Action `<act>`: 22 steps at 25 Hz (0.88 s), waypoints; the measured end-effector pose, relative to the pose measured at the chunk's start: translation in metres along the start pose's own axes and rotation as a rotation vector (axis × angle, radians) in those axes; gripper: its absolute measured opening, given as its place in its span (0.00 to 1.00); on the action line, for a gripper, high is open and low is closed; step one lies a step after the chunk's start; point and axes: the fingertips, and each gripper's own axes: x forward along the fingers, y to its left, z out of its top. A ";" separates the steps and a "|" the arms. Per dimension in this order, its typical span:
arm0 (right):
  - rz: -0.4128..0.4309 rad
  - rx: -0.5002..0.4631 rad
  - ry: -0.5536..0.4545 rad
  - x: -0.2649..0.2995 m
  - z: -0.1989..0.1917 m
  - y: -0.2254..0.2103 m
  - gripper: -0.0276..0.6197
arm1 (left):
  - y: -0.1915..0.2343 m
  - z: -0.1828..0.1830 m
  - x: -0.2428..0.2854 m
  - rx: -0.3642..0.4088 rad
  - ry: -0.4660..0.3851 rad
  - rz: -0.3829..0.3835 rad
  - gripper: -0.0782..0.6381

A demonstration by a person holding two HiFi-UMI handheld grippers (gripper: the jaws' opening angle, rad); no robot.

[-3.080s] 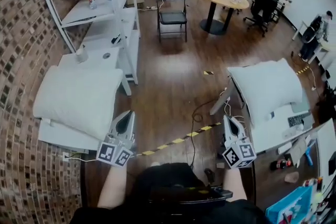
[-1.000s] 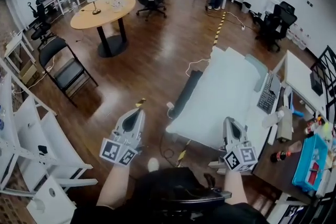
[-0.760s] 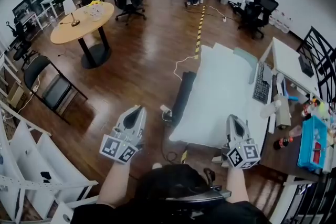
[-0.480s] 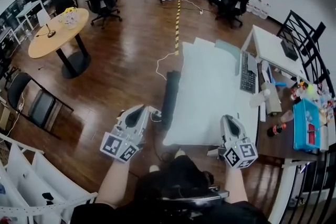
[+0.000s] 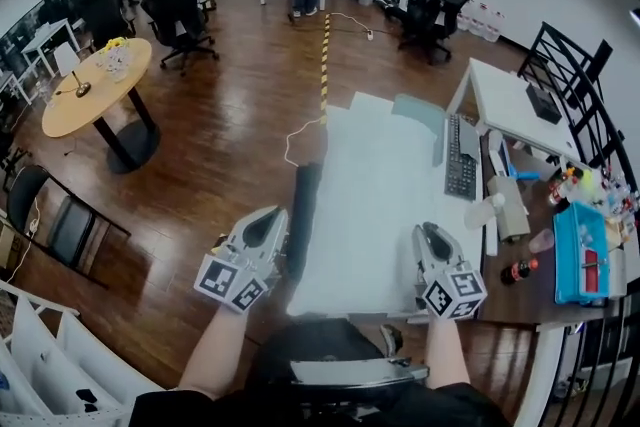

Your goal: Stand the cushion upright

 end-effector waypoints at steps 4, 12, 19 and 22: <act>-0.013 0.019 0.015 0.016 -0.002 -0.025 0.23 | 0.005 -0.015 0.037 -0.031 0.060 -0.020 0.11; -0.043 0.122 0.103 0.023 -0.030 -0.078 0.36 | 0.020 -0.069 0.096 -0.090 0.197 0.018 0.11; 0.000 0.334 0.202 0.037 -0.071 -0.114 0.63 | 0.035 -0.168 0.124 -0.290 0.464 0.066 0.72; 0.030 0.430 0.257 0.059 -0.087 -0.122 0.75 | 0.038 -0.194 0.135 -0.357 0.542 0.058 0.82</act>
